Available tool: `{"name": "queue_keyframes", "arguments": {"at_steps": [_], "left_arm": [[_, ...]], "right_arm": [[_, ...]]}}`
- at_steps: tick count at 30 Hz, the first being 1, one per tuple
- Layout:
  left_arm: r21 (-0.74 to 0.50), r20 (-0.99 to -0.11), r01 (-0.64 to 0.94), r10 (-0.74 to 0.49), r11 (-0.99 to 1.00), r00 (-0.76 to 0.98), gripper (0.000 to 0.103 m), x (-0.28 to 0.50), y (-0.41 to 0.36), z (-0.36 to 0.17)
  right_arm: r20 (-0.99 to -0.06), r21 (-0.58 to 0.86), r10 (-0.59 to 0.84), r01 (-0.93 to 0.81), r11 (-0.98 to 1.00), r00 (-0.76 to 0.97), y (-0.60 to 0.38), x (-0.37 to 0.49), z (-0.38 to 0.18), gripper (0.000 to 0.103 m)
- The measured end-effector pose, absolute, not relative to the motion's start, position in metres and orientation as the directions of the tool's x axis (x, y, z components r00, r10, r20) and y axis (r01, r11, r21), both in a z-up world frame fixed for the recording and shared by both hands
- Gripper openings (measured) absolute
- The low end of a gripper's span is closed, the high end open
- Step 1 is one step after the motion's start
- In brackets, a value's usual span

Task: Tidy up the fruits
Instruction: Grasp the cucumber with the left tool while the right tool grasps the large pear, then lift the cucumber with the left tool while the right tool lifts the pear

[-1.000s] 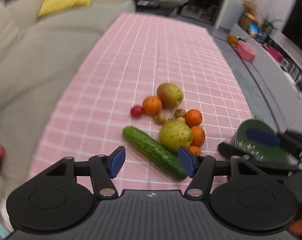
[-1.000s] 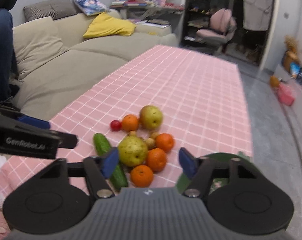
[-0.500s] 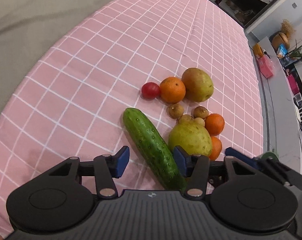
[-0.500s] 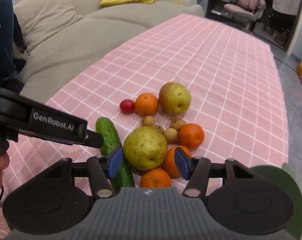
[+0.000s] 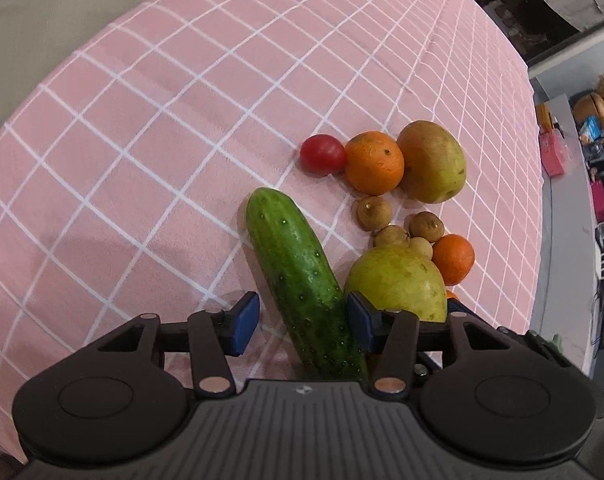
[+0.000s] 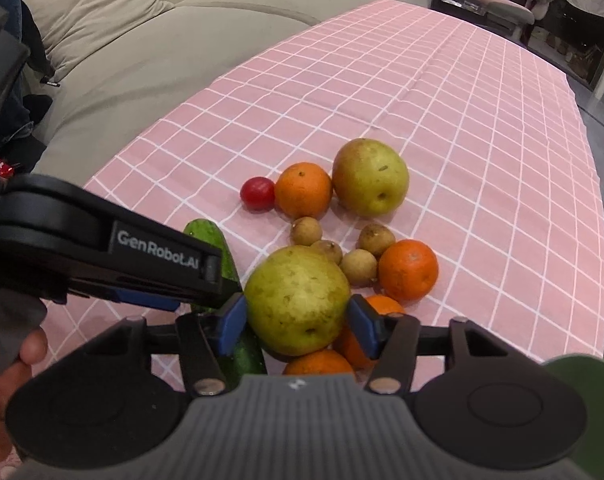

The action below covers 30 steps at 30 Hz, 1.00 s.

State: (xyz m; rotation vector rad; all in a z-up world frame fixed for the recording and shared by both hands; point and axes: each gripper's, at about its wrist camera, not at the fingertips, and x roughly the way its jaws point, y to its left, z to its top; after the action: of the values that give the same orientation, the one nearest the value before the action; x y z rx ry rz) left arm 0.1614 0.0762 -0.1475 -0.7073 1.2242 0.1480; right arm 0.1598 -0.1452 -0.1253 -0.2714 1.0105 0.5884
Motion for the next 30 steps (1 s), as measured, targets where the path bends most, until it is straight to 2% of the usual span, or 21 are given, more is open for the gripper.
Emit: {"name": "queue_keyframes", "arguments": {"at_steps": [1,3,8,15,22,23,26,28,30], "left_arm": [[-0.421,-0.893,-0.466,-0.265,0.778,0.364,0.058,0.161,0.077,-0.149],[-0.444,-0.880,-0.448,-0.282,0.776,0.383,0.045,0.159,0.077,-0.149],[-0.428,-0.883,-0.415,-0.275,0.803,0.380,0.043,0.160,0.073,-0.142],[-0.332,-0.922,-0.366,-0.217,0.870,0.319,0.042,0.156,0.085,-0.126],[-0.360,-0.925,-0.421,-0.260,0.833,0.276,0.042,0.150,0.109,-0.132],[-0.346,-0.930,-0.420,-0.247,0.839,0.273,0.037,0.150,0.108,-0.132],[-0.326,-0.935,-0.411,-0.227,0.851,0.273,0.038,0.151,0.106,-0.132],[-0.337,-0.931,-0.423,-0.230,0.841,0.283,0.042,0.150,0.106,-0.135],[-0.351,-0.928,-0.455,-0.239,0.818,0.286,0.051,0.148,0.110,-0.140]], "right_arm": [[-0.855,0.051,0.335,-0.578,0.815,0.397,-0.145,0.160,-0.126,0.058],[-0.853,0.036,0.330,-0.584,0.811,0.405,-0.143,0.160,-0.127,0.058],[-0.852,0.035,0.326,-0.578,0.815,0.409,-0.143,0.160,-0.126,0.056],[-0.857,0.142,0.379,-0.545,0.826,0.350,-0.141,0.153,-0.122,0.054],[-0.859,0.179,0.401,-0.547,0.818,0.318,-0.132,0.142,-0.122,0.052],[-0.862,0.180,0.399,-0.547,0.817,0.313,-0.133,0.141,-0.123,0.052],[-0.873,0.173,0.388,-0.556,0.813,0.297,-0.134,0.140,-0.123,0.052],[-0.877,0.154,0.379,-0.575,0.804,0.295,-0.133,0.138,-0.123,0.054],[-0.880,0.131,0.368,-0.591,0.796,0.301,-0.130,0.138,-0.123,0.058]]}}
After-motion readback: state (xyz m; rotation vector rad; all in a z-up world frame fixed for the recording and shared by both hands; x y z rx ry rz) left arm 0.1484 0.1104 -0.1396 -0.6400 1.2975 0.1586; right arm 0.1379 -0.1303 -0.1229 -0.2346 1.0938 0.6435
